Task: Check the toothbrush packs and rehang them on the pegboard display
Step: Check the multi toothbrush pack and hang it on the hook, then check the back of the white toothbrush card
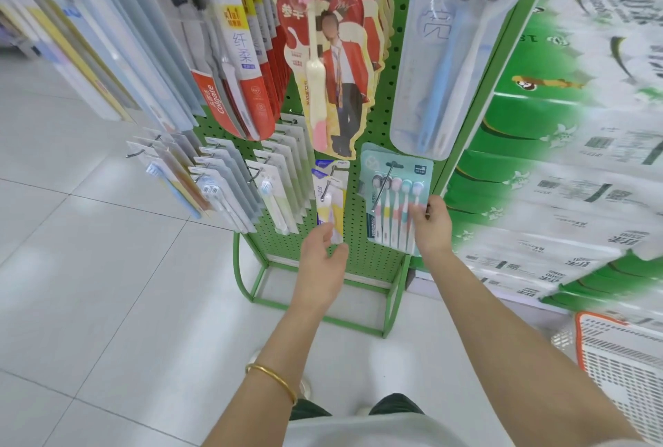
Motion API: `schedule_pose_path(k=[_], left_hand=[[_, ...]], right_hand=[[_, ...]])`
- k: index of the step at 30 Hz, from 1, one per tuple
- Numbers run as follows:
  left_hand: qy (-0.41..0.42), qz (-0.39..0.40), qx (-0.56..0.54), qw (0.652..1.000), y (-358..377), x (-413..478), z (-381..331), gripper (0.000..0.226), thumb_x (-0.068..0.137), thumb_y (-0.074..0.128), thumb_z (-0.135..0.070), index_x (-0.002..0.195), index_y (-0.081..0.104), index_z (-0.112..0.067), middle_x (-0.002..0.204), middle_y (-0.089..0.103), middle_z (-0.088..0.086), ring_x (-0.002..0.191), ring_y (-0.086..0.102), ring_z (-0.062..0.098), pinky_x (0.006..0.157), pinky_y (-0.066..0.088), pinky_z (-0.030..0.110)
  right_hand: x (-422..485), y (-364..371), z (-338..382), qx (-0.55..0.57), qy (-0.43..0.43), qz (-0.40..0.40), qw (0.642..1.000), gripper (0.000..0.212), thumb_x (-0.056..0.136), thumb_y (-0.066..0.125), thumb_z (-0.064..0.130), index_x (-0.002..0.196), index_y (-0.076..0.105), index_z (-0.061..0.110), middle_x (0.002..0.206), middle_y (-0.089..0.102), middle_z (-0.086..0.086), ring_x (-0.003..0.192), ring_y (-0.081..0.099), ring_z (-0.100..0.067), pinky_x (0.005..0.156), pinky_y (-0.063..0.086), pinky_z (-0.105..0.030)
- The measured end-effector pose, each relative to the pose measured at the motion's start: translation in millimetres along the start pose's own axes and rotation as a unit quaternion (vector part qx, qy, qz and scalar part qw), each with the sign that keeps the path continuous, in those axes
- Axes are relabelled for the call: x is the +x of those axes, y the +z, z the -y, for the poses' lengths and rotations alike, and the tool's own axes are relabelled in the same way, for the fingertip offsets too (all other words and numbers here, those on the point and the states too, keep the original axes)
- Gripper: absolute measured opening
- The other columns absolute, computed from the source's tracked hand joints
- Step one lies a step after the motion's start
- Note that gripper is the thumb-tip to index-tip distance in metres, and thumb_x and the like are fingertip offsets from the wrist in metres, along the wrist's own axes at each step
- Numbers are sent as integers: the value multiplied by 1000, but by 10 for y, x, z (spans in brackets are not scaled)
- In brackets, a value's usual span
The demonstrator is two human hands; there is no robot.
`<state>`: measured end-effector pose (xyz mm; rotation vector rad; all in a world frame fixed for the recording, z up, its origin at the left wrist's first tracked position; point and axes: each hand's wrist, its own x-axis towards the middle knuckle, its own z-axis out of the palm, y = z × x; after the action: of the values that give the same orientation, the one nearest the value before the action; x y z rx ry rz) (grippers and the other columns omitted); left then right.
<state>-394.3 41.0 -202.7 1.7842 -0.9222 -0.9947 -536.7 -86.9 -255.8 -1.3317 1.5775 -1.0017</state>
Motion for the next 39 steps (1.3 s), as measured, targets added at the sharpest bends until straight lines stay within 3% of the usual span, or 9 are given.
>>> schedule_pose_path(k=[5, 10, 18, 24, 27, 29, 33, 36, 39], left_hand=[[-4, 1, 3, 1000, 15, -11, -51, 44, 98, 47, -10, 141, 38, -8, 142, 43, 4, 130, 41, 16, 107, 31, 26], [-6, 8, 4, 1000, 51, -26, -85, 43, 98, 47, -11, 140, 38, -10, 141, 44, 4, 127, 43, 15, 105, 32, 25], [-25, 10, -9, 1000, 14, -99, -88, 43, 97, 47, -10, 140, 38, -10, 139, 44, 3, 127, 44, 16, 110, 33, 31], [-31, -11, -20, 999, -145, -76, -56, 42, 96, 47, -7, 138, 41, -7, 136, 48, 5, 124, 47, 16, 109, 35, 33], [-21, -15, -40, 999, -277, 22, -67, 33, 96, 47, -5, 128, 45, -11, 128, 50, 1, 121, 49, 17, 108, 37, 35], [-15, -12, -51, 998, -373, 100, -72, 36, 96, 46, -4, 132, 44, -9, 129, 50, 3, 121, 50, 20, 106, 39, 36], [-3, 10, -45, 999, -589, 257, -36, 37, 95, 45, -6, 132, 45, -11, 128, 52, 3, 119, 52, 25, 105, 41, 39], [6, 51, -31, 998, -757, 345, -35, 37, 96, 44, -6, 133, 45, -11, 132, 51, 2, 119, 52, 18, 106, 41, 38], [25, 95, -7, 995, -920, 436, -25, 38, 96, 43, -5, 134, 44, -10, 132, 50, 2, 117, 52, 17, 105, 41, 38]], right_hand=[[-101, 1, -85, 10, -10, 24, 1000, 33, 97, 50, 10, 71, 36, 26, 67, 38, 8, 59, 34, -5, 51, 31, -15], [-110, 5, -110, -7, -6, 34, 999, 8, 97, 50, 14, 92, 47, 9, 72, 44, 4, 62, 39, -7, 55, 31, -21], [-17, 7, -85, -69, 19, 29, 997, 27, 98, 49, 23, 113, 50, 1, 81, 52, 0, 72, 48, -17, 62, 37, -29], [-126, 43, -137, -74, 83, -46, 993, 36, 93, 56, 13, 125, 47, -2, 124, 55, -16, 113, 54, -31, 98, 45, -41], [-435, 128, -218, -84, 105, -40, 990, 26, 91, 53, 5, 116, 50, -1, 115, 56, -16, 106, 55, -32, 88, 44, -37], [-714, 303, -245, -84, 111, 21, 990, 21, 91, 53, 6, 112, 52, 3, 109, 57, -11, 107, 55, -31, 94, 42, -38], [-989, 755, -72, -58, 63, 93, 992, 49, 92, 58, 15, 136, 41, 3, 137, 46, -10, 130, 42, -25, 109, 31, -32], [-971, 1013, 156, -59, 37, 53, 996, 67, 90, 63, 21, 145, 28, 4, 148, 35, -8, 137, 31, -21, 111, 22, -26], [-891, 1211, 297, -36, 31, -13, 999, 72, 87, 66, 17, 145, 27, 2, 148, 34, -11, 138, 30, -22, 114, 23, -30]])
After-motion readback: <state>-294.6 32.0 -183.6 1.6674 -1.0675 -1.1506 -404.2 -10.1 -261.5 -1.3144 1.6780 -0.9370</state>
